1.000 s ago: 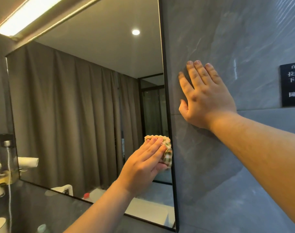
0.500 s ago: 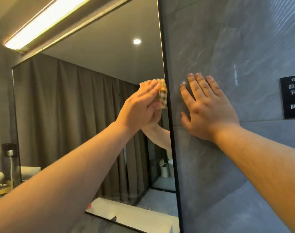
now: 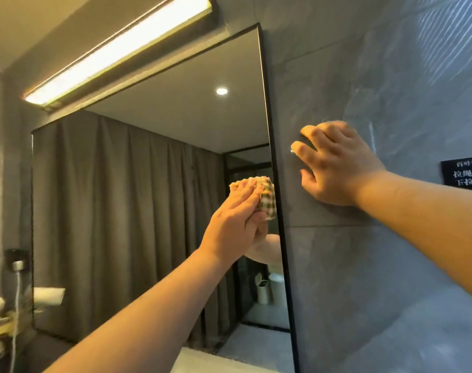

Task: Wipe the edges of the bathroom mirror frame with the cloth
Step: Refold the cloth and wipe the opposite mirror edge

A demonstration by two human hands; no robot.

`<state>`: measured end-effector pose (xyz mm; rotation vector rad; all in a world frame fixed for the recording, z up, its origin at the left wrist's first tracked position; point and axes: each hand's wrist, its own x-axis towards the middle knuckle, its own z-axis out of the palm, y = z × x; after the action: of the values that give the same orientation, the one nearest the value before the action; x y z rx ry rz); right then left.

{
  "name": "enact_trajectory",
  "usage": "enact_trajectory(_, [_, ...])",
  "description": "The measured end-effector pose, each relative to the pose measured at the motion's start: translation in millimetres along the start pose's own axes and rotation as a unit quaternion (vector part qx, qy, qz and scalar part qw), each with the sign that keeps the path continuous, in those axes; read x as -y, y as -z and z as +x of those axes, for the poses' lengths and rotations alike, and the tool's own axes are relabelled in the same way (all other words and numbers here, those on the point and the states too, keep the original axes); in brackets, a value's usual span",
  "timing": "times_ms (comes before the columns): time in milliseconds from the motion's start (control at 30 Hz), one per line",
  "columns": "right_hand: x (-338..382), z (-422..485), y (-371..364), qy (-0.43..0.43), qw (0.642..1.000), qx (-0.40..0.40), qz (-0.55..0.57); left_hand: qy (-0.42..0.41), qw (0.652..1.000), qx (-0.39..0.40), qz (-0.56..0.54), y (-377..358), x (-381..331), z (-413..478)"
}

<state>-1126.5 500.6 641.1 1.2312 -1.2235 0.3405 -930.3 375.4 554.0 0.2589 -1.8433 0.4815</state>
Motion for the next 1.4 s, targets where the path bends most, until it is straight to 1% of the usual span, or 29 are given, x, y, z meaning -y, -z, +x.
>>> enact_trajectory(133, [1.5,-1.3,-6.4,0.002,0.999,0.036,-0.004,-0.043,0.999,0.003,0.010,-1.5,6.4,6.8])
enact_trajectory(200, [0.7,-0.1,-3.9,-0.003,0.999,0.046,0.007,-0.044,0.999,-0.010,0.002,0.0,11.7,26.4])
enact_trajectory(267, [-0.1,0.3,-2.9,-0.003,0.999,0.047,0.011,-0.021,0.999,-0.033,-0.006,1.2,12.6,52.3])
enact_trajectory(400, [0.9,-1.0,-2.4,0.002,0.999,0.044,0.017,0.066,0.992,-0.084,-0.061,7.1,2.1,110.1])
enact_trajectory(433, [0.6,-1.0,-2.1,0.003,0.999,0.042,0.019,0.075,0.991,-0.089,-0.065,10.9,0.3,122.5])
enact_trajectory(533, [-0.6,-1.6,-3.3,0.010,0.998,0.045,0.030,0.080,0.994,-0.070,-0.034,25.4,1.6,155.0])
enact_trajectory(633, [-2.2,-3.0,-6.3,0.014,0.998,0.042,0.037,0.083,0.993,-0.084,-0.023,34.4,9.2,185.0])
enact_trajectory(867, [-3.6,-0.5,-9.4,0.018,0.998,0.032,0.049,0.091,0.993,-0.069,0.026,47.8,27.5,256.1])
enact_trajectory(967, [-4.5,0.8,-9.0,0.023,0.998,0.037,0.046,0.097,0.993,-0.063,0.025,54.1,30.9,280.8])
enact_trajectory(1167, [-6.2,-0.7,-9.7,0.024,0.998,0.037,0.047,0.099,0.993,-0.057,0.013,58.5,32.5,283.8])
enact_trajectory(1400, [-5.5,-0.6,-11.0,0.029,0.998,0.024,0.052,0.134,0.986,-0.090,0.046,72.0,59.0,271.5])
